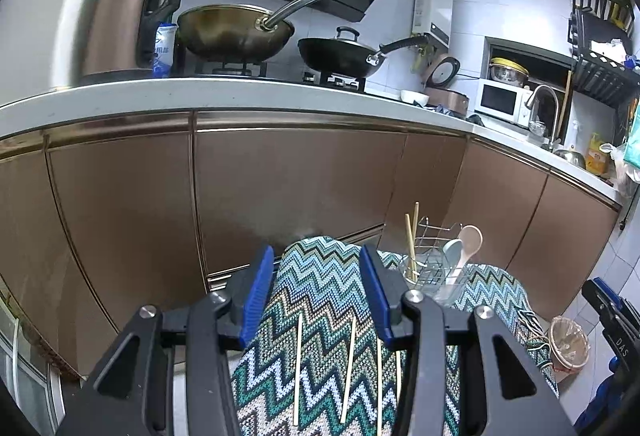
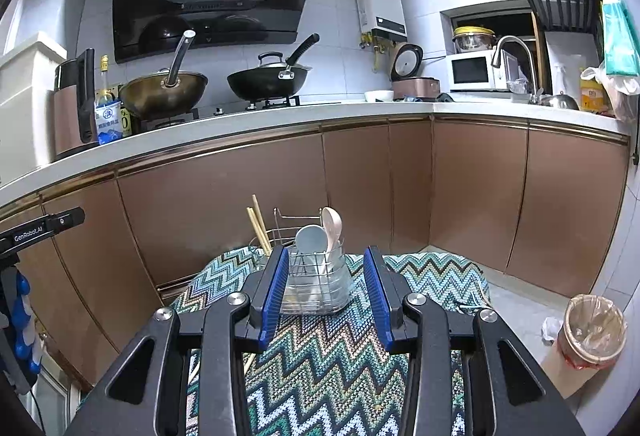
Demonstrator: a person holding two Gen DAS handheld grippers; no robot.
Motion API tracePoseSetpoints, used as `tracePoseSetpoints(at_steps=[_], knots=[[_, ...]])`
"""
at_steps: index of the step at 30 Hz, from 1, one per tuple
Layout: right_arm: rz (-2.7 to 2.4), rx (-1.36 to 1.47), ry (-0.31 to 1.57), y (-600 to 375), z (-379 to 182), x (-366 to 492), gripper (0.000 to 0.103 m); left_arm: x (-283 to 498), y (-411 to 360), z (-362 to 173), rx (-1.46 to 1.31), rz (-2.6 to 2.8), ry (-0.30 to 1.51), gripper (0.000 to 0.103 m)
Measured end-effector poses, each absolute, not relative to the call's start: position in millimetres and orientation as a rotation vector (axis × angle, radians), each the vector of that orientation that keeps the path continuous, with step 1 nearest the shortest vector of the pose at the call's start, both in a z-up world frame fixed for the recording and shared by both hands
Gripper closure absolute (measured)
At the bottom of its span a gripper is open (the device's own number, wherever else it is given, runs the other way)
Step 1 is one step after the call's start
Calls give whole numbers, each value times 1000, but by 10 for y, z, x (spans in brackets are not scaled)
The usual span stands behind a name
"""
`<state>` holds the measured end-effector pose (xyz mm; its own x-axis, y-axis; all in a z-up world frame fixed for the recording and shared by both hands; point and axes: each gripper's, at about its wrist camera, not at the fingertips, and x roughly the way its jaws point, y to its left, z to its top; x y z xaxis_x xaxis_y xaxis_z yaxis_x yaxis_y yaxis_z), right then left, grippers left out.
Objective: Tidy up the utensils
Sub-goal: 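Lower both tools toward the loose chopsticks on the cloth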
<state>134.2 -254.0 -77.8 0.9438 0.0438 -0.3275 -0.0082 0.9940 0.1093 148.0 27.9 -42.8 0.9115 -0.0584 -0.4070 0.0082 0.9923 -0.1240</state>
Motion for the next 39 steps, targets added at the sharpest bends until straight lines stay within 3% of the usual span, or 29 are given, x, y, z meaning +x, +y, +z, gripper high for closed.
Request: tracePoseSetpoints(at_steps=[9,22,36,39], knots=[[64,111,407,-2471,-906,1422,64,1611,283,-647,-98,-62,541,60],[180,162,687,-2298,-1474,1905,64,2140,105,-1304,-83,-215,841,60],[318,226,1000,-1875,-2294,2795,76,3107,-196,-2108,-56,-309,1153,61],[329,225,1046,-1794,-2426,2961,77,3285,-265,-2253,-37,-318,1202,68]])
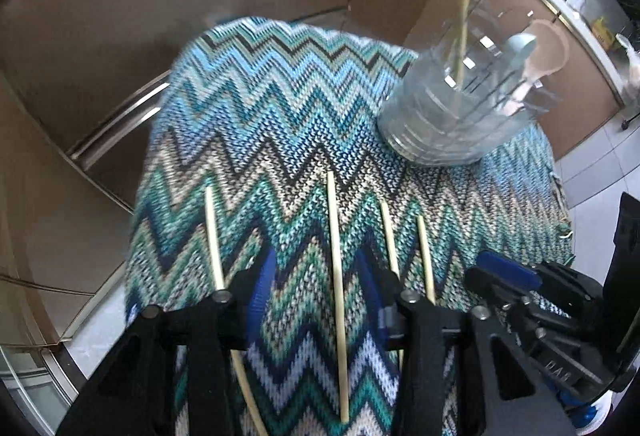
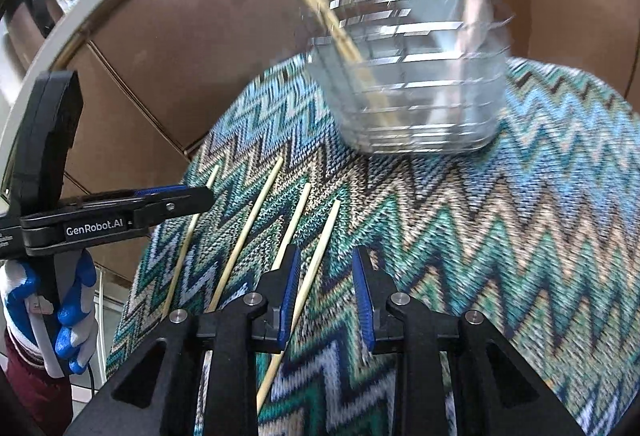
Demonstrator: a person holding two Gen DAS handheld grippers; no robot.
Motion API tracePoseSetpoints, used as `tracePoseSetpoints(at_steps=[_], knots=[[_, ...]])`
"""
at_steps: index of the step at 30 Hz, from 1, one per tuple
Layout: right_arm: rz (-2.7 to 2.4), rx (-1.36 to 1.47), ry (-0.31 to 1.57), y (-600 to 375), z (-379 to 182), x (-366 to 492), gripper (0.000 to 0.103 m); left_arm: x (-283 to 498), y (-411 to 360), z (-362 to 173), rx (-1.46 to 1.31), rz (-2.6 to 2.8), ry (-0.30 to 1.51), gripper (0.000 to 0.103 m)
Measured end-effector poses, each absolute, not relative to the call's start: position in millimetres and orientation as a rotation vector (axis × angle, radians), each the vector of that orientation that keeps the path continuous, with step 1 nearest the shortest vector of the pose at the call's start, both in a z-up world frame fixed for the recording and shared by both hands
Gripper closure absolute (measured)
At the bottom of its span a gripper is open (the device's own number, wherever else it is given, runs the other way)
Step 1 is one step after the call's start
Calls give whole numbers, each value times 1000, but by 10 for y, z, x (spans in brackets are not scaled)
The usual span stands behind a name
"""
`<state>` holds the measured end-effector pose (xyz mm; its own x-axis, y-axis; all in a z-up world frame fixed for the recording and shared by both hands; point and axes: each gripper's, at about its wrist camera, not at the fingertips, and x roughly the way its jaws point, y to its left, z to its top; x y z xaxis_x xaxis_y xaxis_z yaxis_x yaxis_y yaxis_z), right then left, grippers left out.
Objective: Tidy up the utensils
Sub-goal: 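Lower both tools toward the loose chopsticks on the cloth, then grasp a chopstick with the left tool while the right tool grasps another chopstick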
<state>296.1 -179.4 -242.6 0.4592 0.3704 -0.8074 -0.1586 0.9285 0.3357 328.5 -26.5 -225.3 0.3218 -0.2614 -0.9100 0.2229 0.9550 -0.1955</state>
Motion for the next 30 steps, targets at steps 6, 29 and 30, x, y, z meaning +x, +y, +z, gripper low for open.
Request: tracePoseSetpoints(at_steps=[6,29,30], knots=[[328,199,1117,-1668,-2628,3235,80,3477,-341,-2453,-4,-330,1265,76],[310,204,1164,-1560,-2758,3408,96,3763,-957,-2680,113,-284,1329,97],[314,218,1162,-1569,-2749,3393,96,3735,-968,-2683,111,-286,1326,98]])
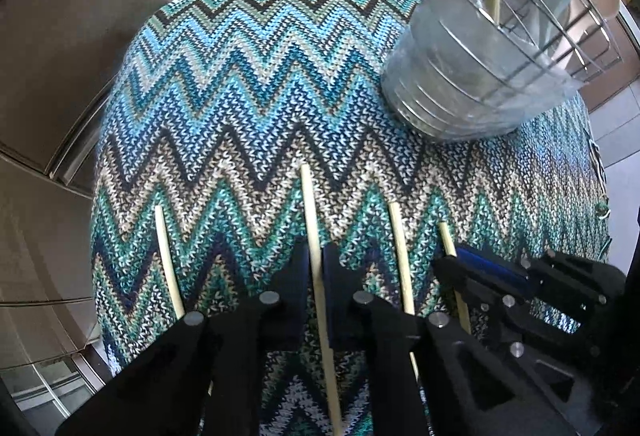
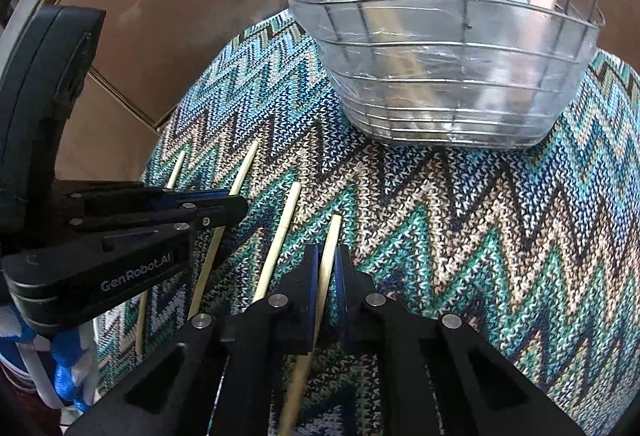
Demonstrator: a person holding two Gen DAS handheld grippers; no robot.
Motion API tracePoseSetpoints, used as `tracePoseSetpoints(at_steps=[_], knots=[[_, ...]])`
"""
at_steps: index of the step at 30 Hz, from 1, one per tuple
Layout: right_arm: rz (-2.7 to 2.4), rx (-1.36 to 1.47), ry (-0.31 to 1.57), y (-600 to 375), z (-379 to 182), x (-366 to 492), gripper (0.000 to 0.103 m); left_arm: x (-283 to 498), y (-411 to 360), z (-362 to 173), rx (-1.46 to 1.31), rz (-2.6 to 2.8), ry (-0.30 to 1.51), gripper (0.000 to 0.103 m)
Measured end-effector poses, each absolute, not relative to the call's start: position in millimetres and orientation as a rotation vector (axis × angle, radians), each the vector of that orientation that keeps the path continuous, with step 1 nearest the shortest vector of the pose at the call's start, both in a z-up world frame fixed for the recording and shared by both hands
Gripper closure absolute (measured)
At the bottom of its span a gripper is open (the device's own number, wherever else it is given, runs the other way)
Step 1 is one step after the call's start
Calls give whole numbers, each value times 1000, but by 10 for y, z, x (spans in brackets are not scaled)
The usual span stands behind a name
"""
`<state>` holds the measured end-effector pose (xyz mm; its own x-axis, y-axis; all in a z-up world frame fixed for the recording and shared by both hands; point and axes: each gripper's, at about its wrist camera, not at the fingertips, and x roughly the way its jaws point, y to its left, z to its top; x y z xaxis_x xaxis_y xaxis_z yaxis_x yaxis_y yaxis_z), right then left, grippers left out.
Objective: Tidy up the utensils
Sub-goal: 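Grasp a chopstick with the left tool while the right tool grasps another chopstick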
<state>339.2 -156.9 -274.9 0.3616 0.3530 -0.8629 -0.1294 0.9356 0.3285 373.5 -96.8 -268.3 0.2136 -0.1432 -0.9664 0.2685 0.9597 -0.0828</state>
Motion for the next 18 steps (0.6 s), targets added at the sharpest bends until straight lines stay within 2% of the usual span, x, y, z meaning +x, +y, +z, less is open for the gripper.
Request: tracePoseSetpoints(at_steps=[18], knots=[[362,249,983,-1681,-2028,2658,97,3007,-412,-1861,13,-306,1122,98]])
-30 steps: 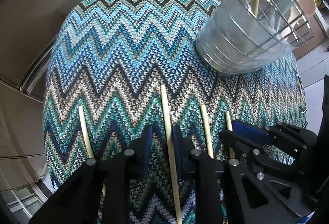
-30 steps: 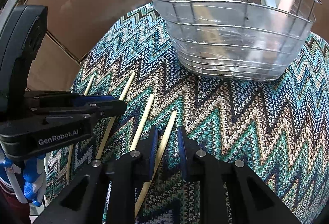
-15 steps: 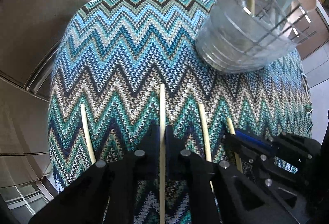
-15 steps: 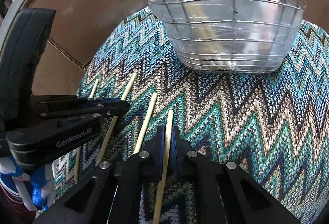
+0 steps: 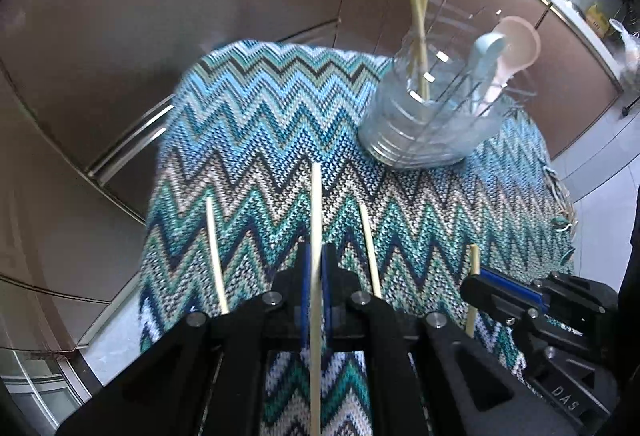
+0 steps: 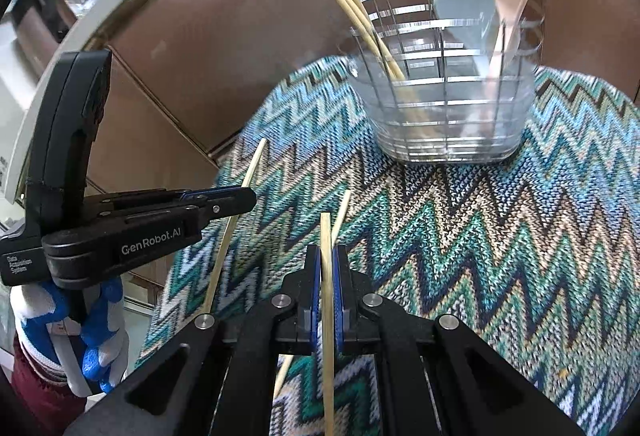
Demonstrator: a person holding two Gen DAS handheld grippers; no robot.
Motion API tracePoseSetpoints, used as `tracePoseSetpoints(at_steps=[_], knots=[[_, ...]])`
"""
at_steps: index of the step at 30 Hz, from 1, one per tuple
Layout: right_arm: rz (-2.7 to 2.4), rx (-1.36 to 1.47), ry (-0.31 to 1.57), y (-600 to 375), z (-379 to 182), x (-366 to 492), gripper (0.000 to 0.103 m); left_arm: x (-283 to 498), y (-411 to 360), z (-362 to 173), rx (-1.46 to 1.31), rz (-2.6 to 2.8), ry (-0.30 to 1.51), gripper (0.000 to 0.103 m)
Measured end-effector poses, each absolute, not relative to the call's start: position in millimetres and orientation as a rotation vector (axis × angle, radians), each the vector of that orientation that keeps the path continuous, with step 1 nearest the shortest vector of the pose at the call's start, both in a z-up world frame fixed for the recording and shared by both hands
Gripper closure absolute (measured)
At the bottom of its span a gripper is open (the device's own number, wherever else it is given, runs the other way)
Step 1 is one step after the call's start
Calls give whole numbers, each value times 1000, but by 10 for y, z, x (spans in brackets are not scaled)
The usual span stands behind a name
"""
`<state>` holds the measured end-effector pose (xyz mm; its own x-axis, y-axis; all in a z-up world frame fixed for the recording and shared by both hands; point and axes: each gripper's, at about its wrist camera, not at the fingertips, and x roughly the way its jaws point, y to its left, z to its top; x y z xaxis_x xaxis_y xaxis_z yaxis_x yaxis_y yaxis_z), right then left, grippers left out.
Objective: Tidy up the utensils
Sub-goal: 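Grasp a chopstick with the left tool while the right tool grasps another chopstick, then lift both chopsticks with both tools over the caddy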
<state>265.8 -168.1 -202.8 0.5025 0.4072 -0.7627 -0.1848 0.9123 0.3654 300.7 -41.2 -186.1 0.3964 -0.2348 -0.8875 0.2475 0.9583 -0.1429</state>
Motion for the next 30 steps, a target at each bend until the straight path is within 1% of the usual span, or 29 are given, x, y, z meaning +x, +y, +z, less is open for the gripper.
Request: tracePoseSetpoints(at_steps=[6,16,18,22,30], knots=[[362,247,915,-1663,-1762,2387,96,2808,-251,-1648,-43,-328,1051,98],[360,212,777,-1629,-1313,1846,96,2235,-17,-1119,-166,-389,843,98],[356,203,759,-1583,-1275,1829,98,2169,26,-1031,-174,-387,811,98],[359,198,737,-1544,-1258,1826,98,2111,77,-933,-189,-382,778,98],[373,203,725,-1569,-1262,1816,98,2154,72,-949,-226,-379,768,98]])
